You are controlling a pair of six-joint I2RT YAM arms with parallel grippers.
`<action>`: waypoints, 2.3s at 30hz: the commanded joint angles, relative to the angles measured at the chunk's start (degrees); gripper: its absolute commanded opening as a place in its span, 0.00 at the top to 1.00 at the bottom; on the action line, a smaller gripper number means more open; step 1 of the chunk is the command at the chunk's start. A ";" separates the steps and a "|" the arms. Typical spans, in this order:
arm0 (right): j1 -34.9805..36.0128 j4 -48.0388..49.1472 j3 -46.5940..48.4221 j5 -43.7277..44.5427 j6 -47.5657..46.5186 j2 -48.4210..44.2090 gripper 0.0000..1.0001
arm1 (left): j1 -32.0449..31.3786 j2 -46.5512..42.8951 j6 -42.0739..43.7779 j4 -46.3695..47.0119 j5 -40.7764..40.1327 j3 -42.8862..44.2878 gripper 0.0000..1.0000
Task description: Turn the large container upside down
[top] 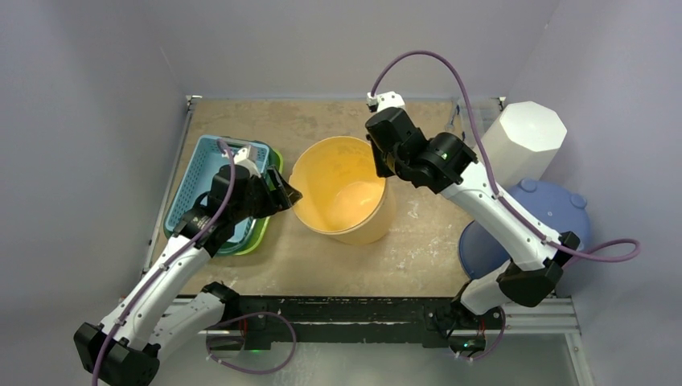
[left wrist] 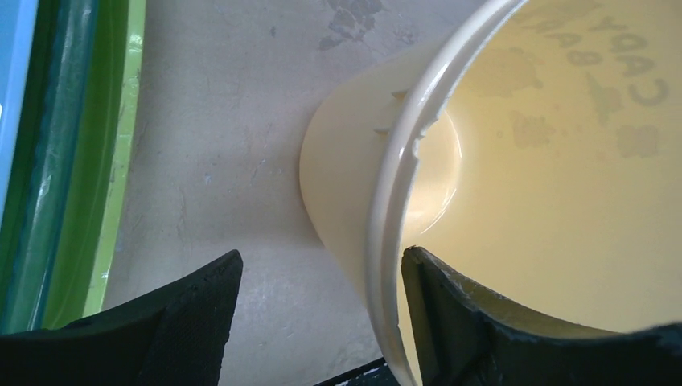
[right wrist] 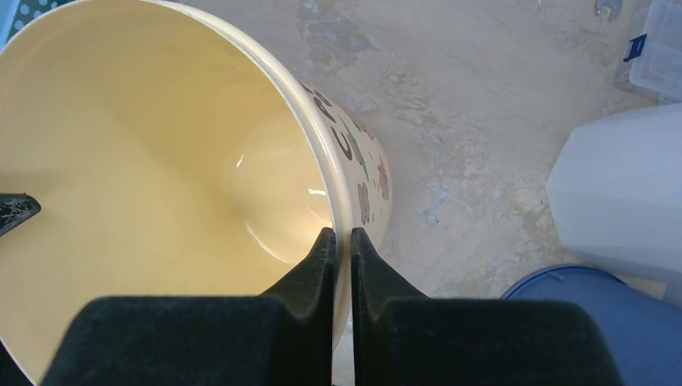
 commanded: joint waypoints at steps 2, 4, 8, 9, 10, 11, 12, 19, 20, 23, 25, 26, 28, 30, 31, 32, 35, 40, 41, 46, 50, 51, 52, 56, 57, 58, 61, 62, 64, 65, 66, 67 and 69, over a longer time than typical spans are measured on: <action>0.07 6.41 -1.07 -5.44 0.79 -3.96 1.00 | 0.14 1.49 -0.18 6.36 4.95 0.02 0.44; 0.10 8.74 -2.06 -8.58 0.85 -5.26 1.00 | 0.15 2.35 -0.04 6.28 5.35 -0.08 0.55; 0.11 12.21 -4.72 -16.29 1.69 -7.26 1.00 | 0.16 2.82 -0.04 6.46 5.43 -1.27 0.83; 0.05 12.74 -5.76 -18.61 3.04 -7.75 0.98 | 0.15 2.73 -0.09 6.50 5.35 -1.65 0.88; 0.04 13.59 -6.75 -20.17 3.36 -8.08 0.95 | 0.16 2.72 -0.21 6.43 5.13 -2.10 0.94; 0.09 14.49 -7.90 -21.74 3.76 -8.49 0.92 | 0.16 2.69 -0.33 6.42 4.88 -2.46 0.99; 0.05 15.20 -8.85 -23.06 4.21 -8.74 0.90 | 0.16 2.66 -0.56 6.48 4.76 -2.91 1.00; 0.03 14.23 -9.84 -26.76 7.24 -8.39 0.75 | 0.16 1.15 -1.42 7.30 2.86 -4.81 1.00; -0.03 13.57 -9.52 -25.87 7.65 -8.48 0.71 | 0.16 0.89 -1.48 7.30 2.38 -4.85 1.00; 0.03 12.77 -8.87 -22.68 7.98 -9.70 0.59 | 0.16 -0.19 -1.45 7.48 1.11 -5.11 1.00; -0.02 12.47 -8.00 -20.81 8.77 -10.41 0.55 | 0.15 -1.11 -1.23 8.13 0.49 -5.50 1.00; -0.03 12.54 -7.88 -19.98 9.18 -10.64 0.54 | 0.10 -1.51 -1.05 8.76 0.46 -5.80 1.00; -0.14 12.83 -8.31 -19.40 9.94 -10.84 0.52 | 0.16 -2.53 -0.74 9.63 -0.05 -6.25 1.00; -0.30 12.42 -9.06 -19.73 10.92 -10.40 0.51 | 0.10 -3.47 -0.23 10.32 -0.67 -6.66 1.00; -0.33 12.23 -9.55 -19.74 11.58 -10.25 0.51 | 0.15 -3.84 -0.07 10.47 -1.00 -6.72 1.00; -0.40 12.45 -10.42 -20.18 12.01 -10.19 0.51 | 0.16 -4.12 0.14 10.59 -1.16 -6.74 1.00; -0.58 14.81 -13.19 -23.81 13.12 -10.51 0.54 | 0.17 -4.54 0.55 10.93 -1.10 -6.85 1.00; -0.63 19.11 -16.49 -29.15 15.20 -10.93 0.61 | 0.09 -4.82 0.87 12.22 -0.67 -7.74 1.00; -0.59 19.27 -16.64 -29.15 15.31 -10.68 0.61 | 0.15 -4.82 0.82 12.36 -0.54 -7.80 1.00; -0.61 19.89 -16.76 -29.15 15.31 -10.59 0.68 | 0.16 -4.51 0.69 12.91 -0.11 -8.35 1.00; -0.59 20.36 -16.40 -30.84 14.29 -10.14 0.83 | 0.13 -4.08 0.82 13.55 0.57 -8.52 1.00; -0.59 20.17 -16.10 -31.19 13.81 -9.61 0.88 | 0.13 -3.87 0.82 13.95 1.05 -8.58 1.00; -0.64 19.97 -15.69 -31.03 13.45 -9.25 0.93 | 0.16 -3.55 0.64 14.24 1.68 -8.61 1.00; -0.52 19.58 -13.71 -25.70 10.40 -8.62 1.00 | 0.18 -1.50 -0.22 15.28 4.45 -8.25 0.85; -0.57 19.17 -13.11 -24.29 9.91 -8.62 1.00 | 0.12 -1.02 -0.38 15.23 4.78 -8.02 0.80; -0.55 18.55 -12.34 -22.58 9.32 -8.44 1.00 | 0.16 -0.70 -0.44 15.20 5.01 -7.82 0.72; -0.48 15.82 -9.43 -14.83 7.83 -7.65 1.00 | 0.16 -0.35 -0.36 14.28 4.99 -6.54 0.51; -0.43 14.67 -8.37 -12.49 7.17 -7.12 1.00 | 0.16 -0.34 -0.30 13.89 4.85 -6.06 0.45; -0.41 12.98 -6.73 -8.63 5.96 -6.42 1.00 | 0.14 -0.47 -0.15 13.07 4.67 -5.14 0.35; -0.47 12.23 -6.04 -7.19 5.68 -5.78 1.00 | 0.16 -0.55 -0.06 12.59 4.56 -4.65 0.32; -0.44 11.52 -5.19 -5.50 5.44 -5.33 1.00 | 0.16 -0.64 0.09 11.67 4.20 -4.06 0.30; -0.50 10.66 -4.65 -3.95 5.30 -5.00 1.00 | 0.16 -0.88 0.25 10.77 3.76 -3.62 0.28; -0.42 9.89 -3.74 -1.37 4.84 -4.47 1.00 | 0.14 -1.57 0.55 8.90 2.45 -2.79 0.24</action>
